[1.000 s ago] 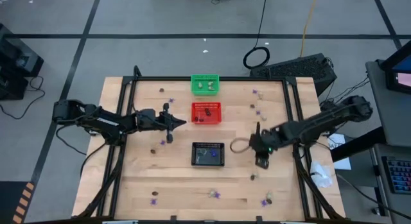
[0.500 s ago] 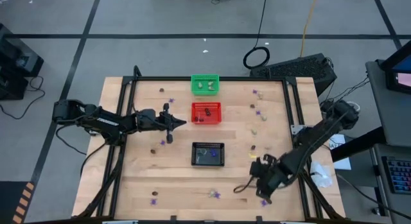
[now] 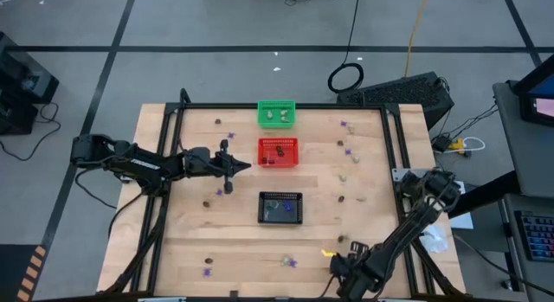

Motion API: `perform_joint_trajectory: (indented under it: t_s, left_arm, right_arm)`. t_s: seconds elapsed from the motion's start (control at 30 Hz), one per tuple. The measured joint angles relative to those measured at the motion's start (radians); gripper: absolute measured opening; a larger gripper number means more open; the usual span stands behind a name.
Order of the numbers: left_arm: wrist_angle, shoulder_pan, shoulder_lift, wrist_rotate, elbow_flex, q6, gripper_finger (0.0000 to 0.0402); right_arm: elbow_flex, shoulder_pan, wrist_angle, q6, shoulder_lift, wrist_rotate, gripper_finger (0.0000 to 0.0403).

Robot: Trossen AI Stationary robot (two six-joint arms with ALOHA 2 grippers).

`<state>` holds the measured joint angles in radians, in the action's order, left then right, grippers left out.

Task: Sort Halloween decoration
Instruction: Put the violet spider toy into the black basket

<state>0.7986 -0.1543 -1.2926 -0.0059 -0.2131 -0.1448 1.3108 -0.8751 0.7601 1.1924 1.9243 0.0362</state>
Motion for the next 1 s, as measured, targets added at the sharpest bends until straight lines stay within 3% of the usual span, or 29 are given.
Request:
perform_joint_trajectory:
  t_s: [0.17,0.43,1.0]
  left_arm:
    - [0.0,0.0,0.0,0.001,0.0,-0.001,0.0]
    - [0.0,0.0,0.0,0.001,0.0,-0.001,0.0]
    - [-0.008,0.0,0.0,0.002,0.0,0.008,0.0]
  right_arm:
    - [0.012,-0.003,0.009,-0.002,0.026,0.075,0.0203]
    - [0.009,-0.022,0.073,-0.007,0.014,0.114,0.0184]
    - [0.009,-0.025,0.114,-0.056,0.015,0.092,0.0089]
